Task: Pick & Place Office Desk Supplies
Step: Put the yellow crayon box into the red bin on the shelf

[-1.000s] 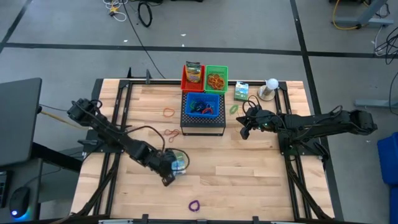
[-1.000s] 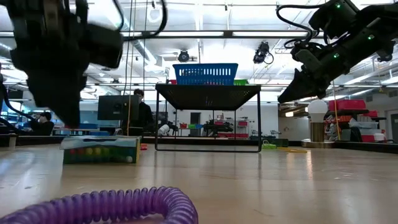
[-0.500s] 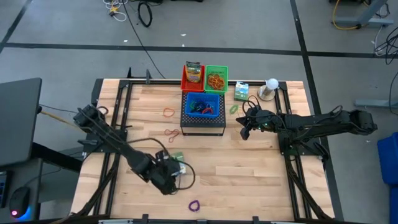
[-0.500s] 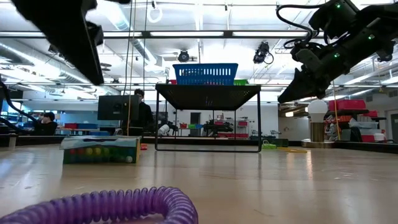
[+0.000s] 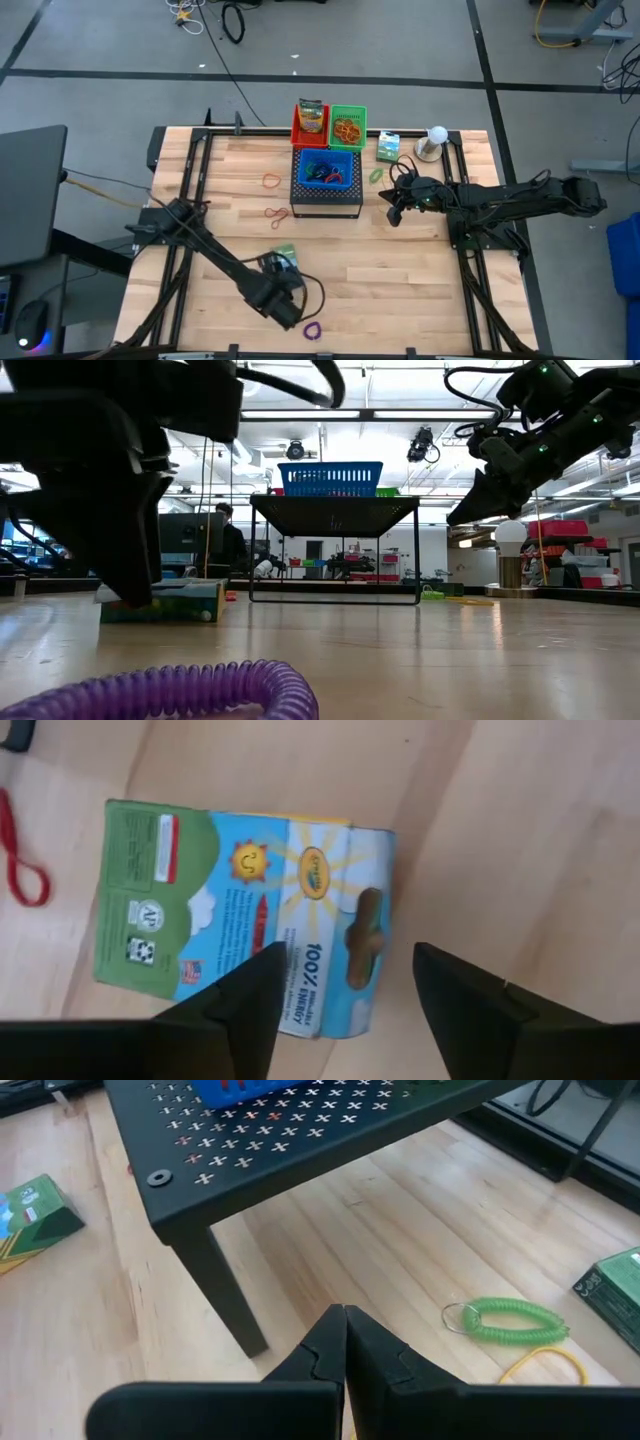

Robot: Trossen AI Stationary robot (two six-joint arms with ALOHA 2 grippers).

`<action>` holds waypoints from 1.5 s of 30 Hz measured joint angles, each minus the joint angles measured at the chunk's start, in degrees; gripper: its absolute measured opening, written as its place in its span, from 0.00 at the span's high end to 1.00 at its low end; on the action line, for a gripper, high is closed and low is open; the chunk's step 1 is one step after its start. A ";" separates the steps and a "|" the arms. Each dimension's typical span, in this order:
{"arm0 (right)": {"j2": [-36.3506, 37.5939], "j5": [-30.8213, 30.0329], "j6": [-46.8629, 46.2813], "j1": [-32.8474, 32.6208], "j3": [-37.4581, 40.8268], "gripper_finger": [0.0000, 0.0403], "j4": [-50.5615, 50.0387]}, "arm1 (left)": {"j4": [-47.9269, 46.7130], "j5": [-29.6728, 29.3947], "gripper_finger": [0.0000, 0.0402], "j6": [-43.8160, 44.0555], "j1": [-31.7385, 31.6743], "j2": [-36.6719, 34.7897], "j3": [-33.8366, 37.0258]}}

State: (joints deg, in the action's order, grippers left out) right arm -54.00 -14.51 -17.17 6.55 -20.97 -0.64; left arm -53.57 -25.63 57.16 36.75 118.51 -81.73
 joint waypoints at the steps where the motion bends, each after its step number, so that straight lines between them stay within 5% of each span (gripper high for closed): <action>1: 0.00 -0.01 0.15 0.01 0.00 0.99 0.01 | -0.65 0.22 0.46 0.82 -0.04 0.35 -0.41; 11: 0.00 -0.03 1.71 0.00 0.00 0.99 0.02 | -12.37 -1.24 0.95 1.88 -0.57 -0.48 -3.84; 20: 0.00 3.71 5.42 0.00 0.00 0.99 0.00 | -13.15 -1.08 0.99 0.28 -1.14 -9.11 -4.75; 27: 0.00 5.34 7.59 -0.02 0.00 0.99 0.00 | -6.97 6.29 0.81 -7.34 -0.90 -8.42 -4.15; 37: -0.02 5.53 7.59 -0.02 0.00 0.99 -0.05 | -9.37 -0.56 0.38 -1.71 -0.95 -0.48 -3.44; 41: 0.00 5.54 7.80 -0.02 0.00 0.99 -0.05 | -8.86 -1.89 0.33 -1.38 -0.61 2.70 -3.44; 45: -0.01 5.53 8.67 0.00 0.00 0.99 -0.07 | -9.96 -3.55 0.38 0.42 -0.93 4.94 -3.46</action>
State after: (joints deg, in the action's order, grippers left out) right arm -54.01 -8.98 -8.51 6.55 -20.97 -0.71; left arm -63.53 -29.18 57.58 35.82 123.45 -85.19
